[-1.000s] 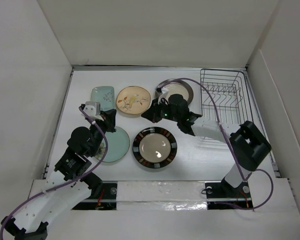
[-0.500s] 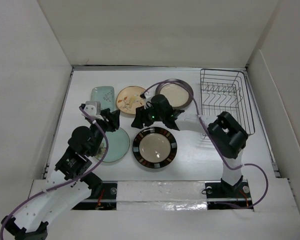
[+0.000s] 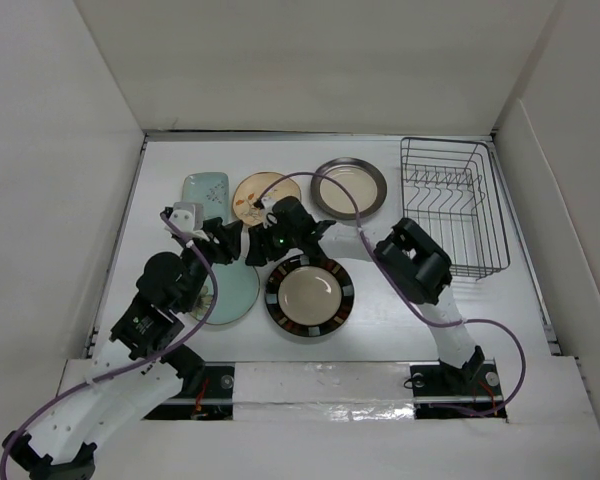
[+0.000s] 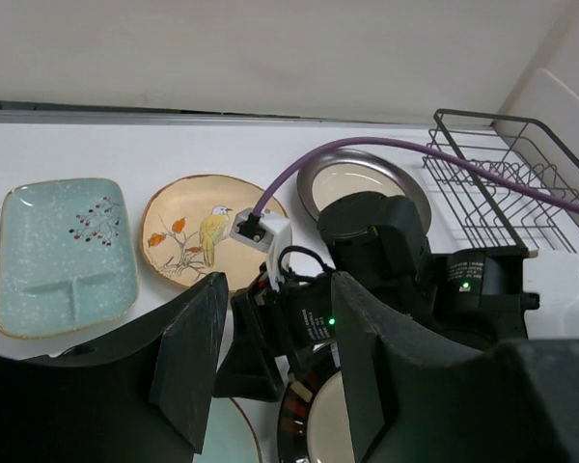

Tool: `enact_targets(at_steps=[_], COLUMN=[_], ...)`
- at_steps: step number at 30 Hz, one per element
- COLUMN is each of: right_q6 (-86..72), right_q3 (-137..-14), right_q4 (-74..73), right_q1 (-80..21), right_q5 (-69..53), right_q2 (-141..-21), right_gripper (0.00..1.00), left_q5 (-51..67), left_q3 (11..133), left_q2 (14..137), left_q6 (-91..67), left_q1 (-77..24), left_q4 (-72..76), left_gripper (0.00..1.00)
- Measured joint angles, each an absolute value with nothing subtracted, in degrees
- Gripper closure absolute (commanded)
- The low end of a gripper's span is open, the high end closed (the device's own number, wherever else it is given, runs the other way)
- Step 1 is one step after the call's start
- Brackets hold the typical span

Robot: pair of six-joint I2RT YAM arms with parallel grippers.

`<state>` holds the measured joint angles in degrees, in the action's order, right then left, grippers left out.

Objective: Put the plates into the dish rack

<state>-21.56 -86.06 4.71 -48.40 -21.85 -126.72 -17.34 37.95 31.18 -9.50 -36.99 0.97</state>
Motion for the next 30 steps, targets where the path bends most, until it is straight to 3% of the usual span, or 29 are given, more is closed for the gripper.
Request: enact_targets(at_steps=[10, 12, 14, 15, 17, 30], right_q6=[-24.75, -25.78, -27.11, -27.94, -31.31, -36.51], right_q3=[-86.65, -86.83, -86.80, -86.72, -86.61, -79.66], right_q4=[7.33, 8.45, 9.52, 10.13, 11.70, 15.62], right_q1=[-52.60, -52.60, -52.60, -52.47, -52.18, -52.07], right_q5=[-26.83, -28.36, -29.15, -29.43, -30.41, -31.68], right_q2=[-128.75, -129.51, -130.30, -130.76, -131.66, -124.27], right_gripper=[0.48, 0.59, 0.76, 0.90, 1.00, 1.00], left_q5=[-16.97, -16.91, -16.73, -16.75, -16.73, -16.97], left_q3=[37.95, 37.95, 37.95, 37.95, 37.95, 37.95], left_q2=[29.80, 29.43, 28.82, 28.42, 27.66, 25.74], left_q6=[-9.52, -9.52, -9.52, -9.52, -9.52, -9.54], left_q1=[-36.99, -36.99, -36.99, -36.99, -36.99, -36.99], left_q4=[0.97, 0.97, 0.97, 0.97, 1.02, 0.91], left_gripper=[0.55, 0.55, 0.55, 0.55, 0.55, 0.55])
